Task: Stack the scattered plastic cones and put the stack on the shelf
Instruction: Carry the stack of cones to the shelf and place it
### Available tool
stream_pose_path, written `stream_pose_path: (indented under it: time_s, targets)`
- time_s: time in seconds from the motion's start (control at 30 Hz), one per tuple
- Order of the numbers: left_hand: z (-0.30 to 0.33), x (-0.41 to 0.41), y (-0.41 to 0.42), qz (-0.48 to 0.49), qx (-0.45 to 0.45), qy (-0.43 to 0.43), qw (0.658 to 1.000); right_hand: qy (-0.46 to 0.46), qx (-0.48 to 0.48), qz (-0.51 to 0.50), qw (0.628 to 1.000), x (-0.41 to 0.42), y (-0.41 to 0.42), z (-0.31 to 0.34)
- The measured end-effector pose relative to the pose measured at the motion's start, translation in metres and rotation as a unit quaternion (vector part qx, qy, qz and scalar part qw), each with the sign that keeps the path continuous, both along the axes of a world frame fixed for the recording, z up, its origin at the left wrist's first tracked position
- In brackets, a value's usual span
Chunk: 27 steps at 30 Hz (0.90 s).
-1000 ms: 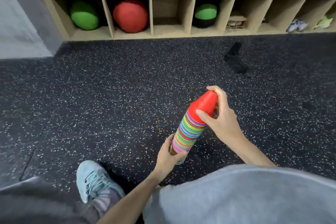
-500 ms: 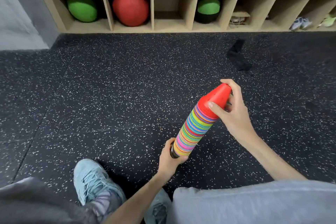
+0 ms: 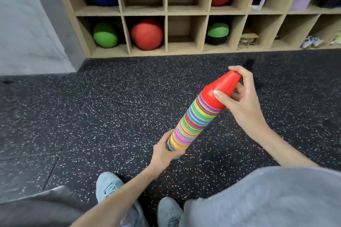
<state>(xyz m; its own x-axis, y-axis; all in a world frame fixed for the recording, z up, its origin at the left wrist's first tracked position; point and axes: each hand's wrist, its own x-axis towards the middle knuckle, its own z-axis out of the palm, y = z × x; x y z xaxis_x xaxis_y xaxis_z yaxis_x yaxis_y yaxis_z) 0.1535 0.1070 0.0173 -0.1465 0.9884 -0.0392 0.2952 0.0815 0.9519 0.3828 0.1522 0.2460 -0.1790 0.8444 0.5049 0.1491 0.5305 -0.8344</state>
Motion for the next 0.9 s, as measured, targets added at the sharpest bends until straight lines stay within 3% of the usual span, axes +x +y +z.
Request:
stream_pose_path:
  time_s: [0.27, 0.5, 0.73, 0.9]
  targets:
    - [0.144, -0.079, -0.041, 0.071, 0.124, 0.091, 0.986, 0.063, 0.14, 0.057, 0.986, -0.064, -0.06, 0.119]
    - [0.263, -0.14, -0.096, 0.119, 0.218, 0.176, 0.953, 0.121, 0.198, 0.112, 0.966, -0.101, -0.107, 0.185]
    - [0.326, -0.206, -0.102, 0.121, 0.164, 0.302, 0.931, 0.139, 0.195, 0.126, 0.963, -0.151, -0.086, 0.194]
    - [0.314, -0.266, -0.05, 0.114, 0.181, 0.306, 0.928, 0.153, 0.216, 0.086, 0.96, -0.202, -0.028, 0.164]
